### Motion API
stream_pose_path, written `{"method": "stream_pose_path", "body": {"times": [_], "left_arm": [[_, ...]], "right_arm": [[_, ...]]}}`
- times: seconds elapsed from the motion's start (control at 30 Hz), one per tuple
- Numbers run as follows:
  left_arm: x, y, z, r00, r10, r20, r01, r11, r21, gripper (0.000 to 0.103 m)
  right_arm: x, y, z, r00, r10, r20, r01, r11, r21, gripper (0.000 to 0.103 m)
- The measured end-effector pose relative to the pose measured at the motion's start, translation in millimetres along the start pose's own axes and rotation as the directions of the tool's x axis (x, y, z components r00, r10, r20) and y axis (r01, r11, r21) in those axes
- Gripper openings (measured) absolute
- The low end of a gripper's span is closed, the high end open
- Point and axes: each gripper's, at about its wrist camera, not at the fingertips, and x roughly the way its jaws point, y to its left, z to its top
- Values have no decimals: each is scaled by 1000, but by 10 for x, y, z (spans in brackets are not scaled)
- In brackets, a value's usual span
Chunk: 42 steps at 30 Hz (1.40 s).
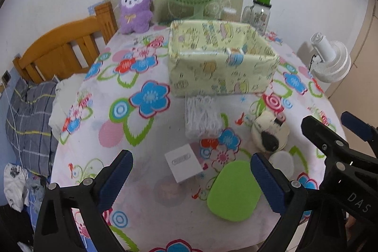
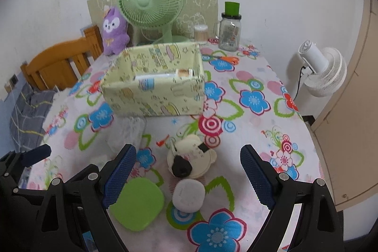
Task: Organize rigid objects
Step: 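Grasp the white MINGYIBA charger with the left gripper while the right grasps the white round case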
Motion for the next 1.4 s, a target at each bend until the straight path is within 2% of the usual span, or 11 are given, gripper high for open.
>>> {"method": "stream_pose_path", "body": {"times": [0.37, 0.63, 0.77, 0.87, 1.07, 1.1, 1.2, 1.27, 1.4], "left_arm": [[244, 100, -167, 999, 50, -12, -49, 999, 4, 101], [489, 85, -191, 998, 63, -20, -62, 998, 33, 101], [569, 46, -225, 996, 86, 4, -87, 994, 62, 98], [633, 37, -236, 997, 82, -9, -81, 994, 77, 96], [711, 135, -198, 998, 54, -19, -54, 998, 15, 85], [736, 147, -193, 998, 47, -28, -47, 999, 9, 78], [801, 156, -210, 998, 15, -60, -15, 1000, -2, 71], [830, 127, -246, 998, 10, -70, -9, 1000, 12, 66], [817, 78, -292, 999, -1, -52, 3, 1000, 27, 56]], "right_arm": [[298, 20, -252, 999, -3, -47, 7, 998, 69, 92], [510, -12, -353, 997, -39, -73, 45, 995, 87, 92], [616, -51, -409, 994, -59, -95, 68, 994, 86, 92], [660, -63, -449, 992, -75, -105, 84, 993, 88, 91], [757, 10, -535, 984, -109, -142, 116, 992, 47, 91], [769, 31, -551, 983, -112, -147, 119, 992, 38, 87], [808, 48, -591, 980, -112, -167, 121, 992, 45, 79], [839, 48, -615, 977, -111, -182, 124, 990, 60, 70], [833, 73, -611, 978, -98, -184, 113, 991, 70, 53]]}}
